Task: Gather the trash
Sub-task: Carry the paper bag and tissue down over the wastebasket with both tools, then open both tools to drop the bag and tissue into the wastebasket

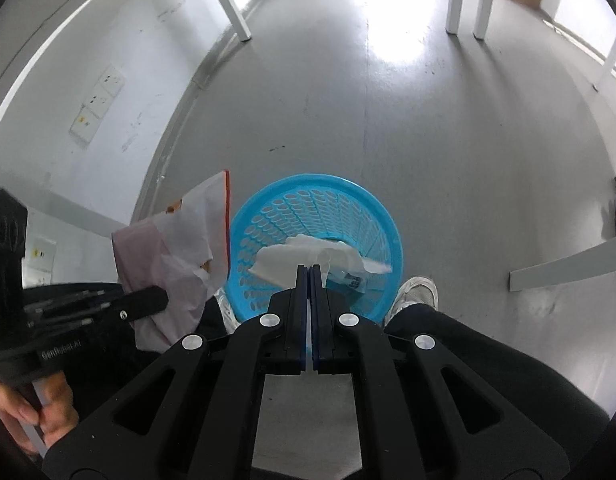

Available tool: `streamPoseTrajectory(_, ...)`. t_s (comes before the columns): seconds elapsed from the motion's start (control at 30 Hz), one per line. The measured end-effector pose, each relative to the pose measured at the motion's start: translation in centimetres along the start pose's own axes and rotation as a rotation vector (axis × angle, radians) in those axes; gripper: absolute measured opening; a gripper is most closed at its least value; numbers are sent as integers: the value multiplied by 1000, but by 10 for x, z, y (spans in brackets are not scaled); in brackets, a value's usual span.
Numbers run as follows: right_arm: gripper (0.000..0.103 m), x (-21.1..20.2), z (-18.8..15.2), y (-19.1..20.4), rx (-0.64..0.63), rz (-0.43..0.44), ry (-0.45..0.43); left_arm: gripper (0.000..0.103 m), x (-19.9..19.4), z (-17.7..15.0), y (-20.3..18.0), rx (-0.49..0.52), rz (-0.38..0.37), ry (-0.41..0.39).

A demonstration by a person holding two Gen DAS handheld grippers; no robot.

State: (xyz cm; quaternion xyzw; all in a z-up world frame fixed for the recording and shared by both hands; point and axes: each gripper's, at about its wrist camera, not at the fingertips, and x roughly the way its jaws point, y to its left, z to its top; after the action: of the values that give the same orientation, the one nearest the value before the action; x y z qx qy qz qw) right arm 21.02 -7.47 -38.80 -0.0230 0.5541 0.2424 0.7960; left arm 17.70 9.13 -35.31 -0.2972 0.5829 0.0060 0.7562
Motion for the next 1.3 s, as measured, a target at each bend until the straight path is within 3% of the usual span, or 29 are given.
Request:
streamPoseTrajectory(0.4, 1, 73, 28, -6, 6, -42, 146, 21, 49, 22, 10, -51, 43, 77)
streamPoseTrajectory(0.77, 2, 103, 37, -14, 57, -40, 208, 24, 75, 30, 18, -74, 65, 128)
streamPoseTrajectory(0.83, 9, 106, 37, -17, 76, -36, 212, 34, 78, 30, 20, -84, 66, 152)
streamPoseTrajectory(0.87, 26, 106, 37, -20, 84, -43, 209, 42, 79, 30, 20, -85, 58, 160)
streamPoseTrajectory(0.9, 35, 106, 36, -23, 92, -50, 202, 45, 80, 30, 21, -81, 65, 159)
streamPoseTrajectory(0.97, 35, 108, 34, -25, 101, -53, 194, 50, 78, 31, 23, -79, 84, 148)
streamPoseTrajectory(1.03, 36, 114, 30, -27, 106, -70, 223, 51, 75, 32, 25, -97, 79, 140)
streamPoseTrajectory(1.3, 38, 96, 24, -19, 81, -86, 178, 51, 57, 27, 27, -114, 83, 111)
